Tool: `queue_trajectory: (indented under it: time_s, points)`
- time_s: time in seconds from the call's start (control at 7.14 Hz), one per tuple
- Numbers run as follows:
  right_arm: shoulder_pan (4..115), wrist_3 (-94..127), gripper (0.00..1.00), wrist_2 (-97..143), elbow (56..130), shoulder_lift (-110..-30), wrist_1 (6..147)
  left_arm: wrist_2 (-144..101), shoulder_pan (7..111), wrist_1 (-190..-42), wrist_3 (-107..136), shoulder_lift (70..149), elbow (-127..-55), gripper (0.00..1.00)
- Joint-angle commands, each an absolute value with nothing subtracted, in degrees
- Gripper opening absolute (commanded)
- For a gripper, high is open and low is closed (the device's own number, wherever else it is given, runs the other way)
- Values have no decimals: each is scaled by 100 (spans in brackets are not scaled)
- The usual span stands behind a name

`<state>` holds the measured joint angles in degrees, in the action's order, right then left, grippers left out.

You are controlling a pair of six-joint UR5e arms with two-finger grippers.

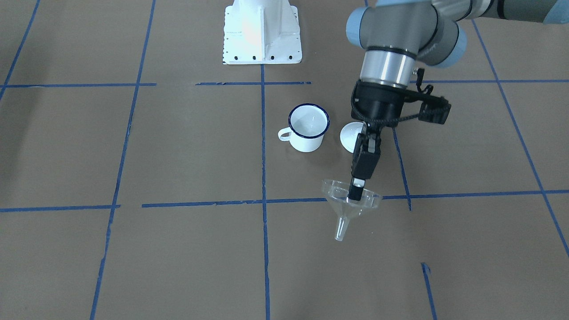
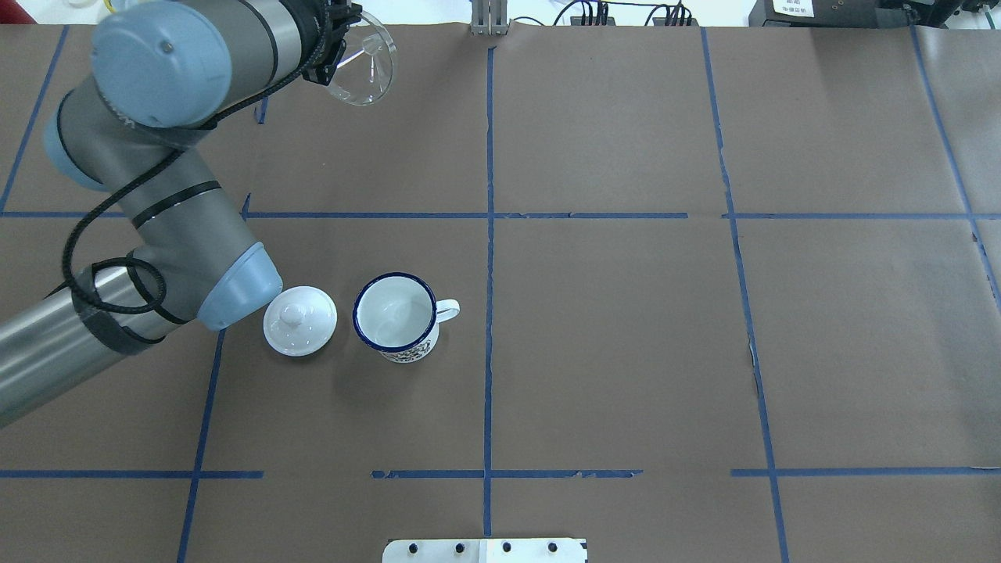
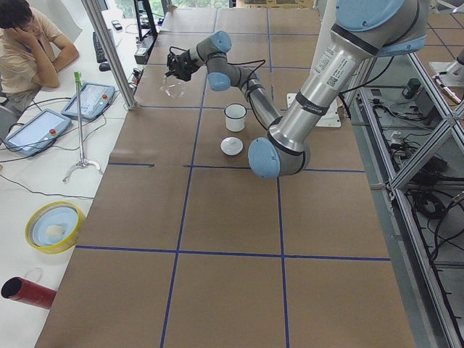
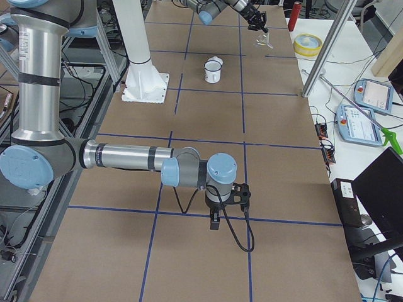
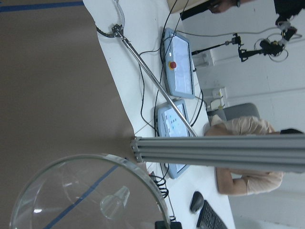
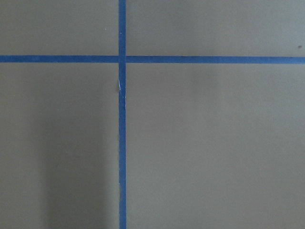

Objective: Remove funnel from cup
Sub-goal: 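Lift the glass funnel out of the mug, carrying it farther away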

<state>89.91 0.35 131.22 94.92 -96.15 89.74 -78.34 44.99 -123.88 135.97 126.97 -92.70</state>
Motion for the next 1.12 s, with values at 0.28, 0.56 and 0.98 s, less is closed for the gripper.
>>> queue_trajectory:
  time_s: [0.28,0.56,0.98]
  points:
    - [8991,35,100,13122,9492,-9615,8974,-7216,4246,-13866,13729,12639,-7157,0]
    - [8991,35,100,13122,9492,-9615,8974,-7042,4105,-14122,13737,12569,-6962,0]
    - [8991,35,100,13122,9492,-9615,8974,-6926,4052,-14309,13720,12542,-6890,0]
